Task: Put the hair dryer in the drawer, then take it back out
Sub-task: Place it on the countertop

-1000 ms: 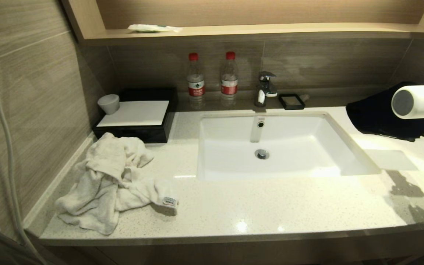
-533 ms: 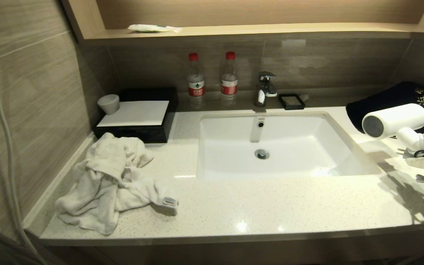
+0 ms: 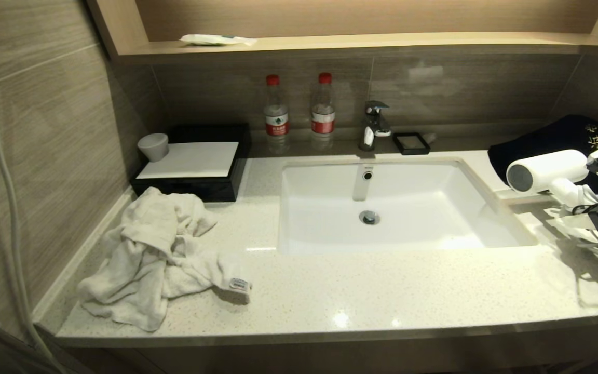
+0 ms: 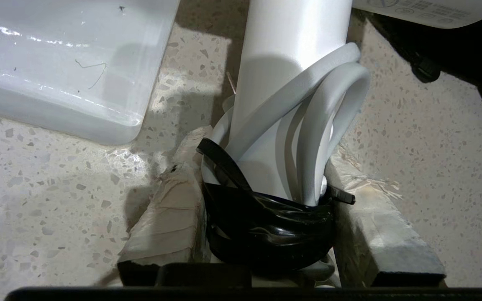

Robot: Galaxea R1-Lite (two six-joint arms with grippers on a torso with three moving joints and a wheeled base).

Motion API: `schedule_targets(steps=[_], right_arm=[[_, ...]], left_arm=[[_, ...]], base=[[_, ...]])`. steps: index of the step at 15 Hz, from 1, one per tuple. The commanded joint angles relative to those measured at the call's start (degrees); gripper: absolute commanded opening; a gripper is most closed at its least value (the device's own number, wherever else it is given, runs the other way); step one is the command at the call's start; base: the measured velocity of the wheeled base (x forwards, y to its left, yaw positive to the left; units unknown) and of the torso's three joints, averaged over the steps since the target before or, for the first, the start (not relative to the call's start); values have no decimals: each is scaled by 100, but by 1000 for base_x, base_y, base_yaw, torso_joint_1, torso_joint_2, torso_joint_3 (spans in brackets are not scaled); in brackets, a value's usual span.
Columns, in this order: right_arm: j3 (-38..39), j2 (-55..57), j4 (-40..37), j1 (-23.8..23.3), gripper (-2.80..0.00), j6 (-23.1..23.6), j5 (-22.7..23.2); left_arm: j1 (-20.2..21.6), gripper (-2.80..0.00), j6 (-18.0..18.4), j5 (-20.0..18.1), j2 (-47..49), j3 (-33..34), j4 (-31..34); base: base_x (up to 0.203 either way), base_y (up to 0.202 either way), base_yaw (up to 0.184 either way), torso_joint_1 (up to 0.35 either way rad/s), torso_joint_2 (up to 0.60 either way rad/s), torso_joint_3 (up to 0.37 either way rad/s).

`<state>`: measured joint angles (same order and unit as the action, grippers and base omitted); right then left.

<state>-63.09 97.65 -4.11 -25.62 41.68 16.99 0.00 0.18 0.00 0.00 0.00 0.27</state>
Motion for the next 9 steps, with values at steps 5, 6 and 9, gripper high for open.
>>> schedule_targets(steps=[5, 6, 9], right_arm=[[-174, 123, 77, 5, -97, 51, -21], [-116, 117, 92, 5, 0, 51, -21], [-111, 19, 141, -24, 0, 51, -38]], left_arm=[[0, -280, 0, 0, 3, 9, 0], [0, -280, 0, 0, 9, 9, 0], [0, -280, 0, 0, 9, 9, 0]], base=[[0, 0, 0, 0, 0, 0], [0, 0, 0, 0, 0, 0], [0, 0, 0, 0, 0, 0]])
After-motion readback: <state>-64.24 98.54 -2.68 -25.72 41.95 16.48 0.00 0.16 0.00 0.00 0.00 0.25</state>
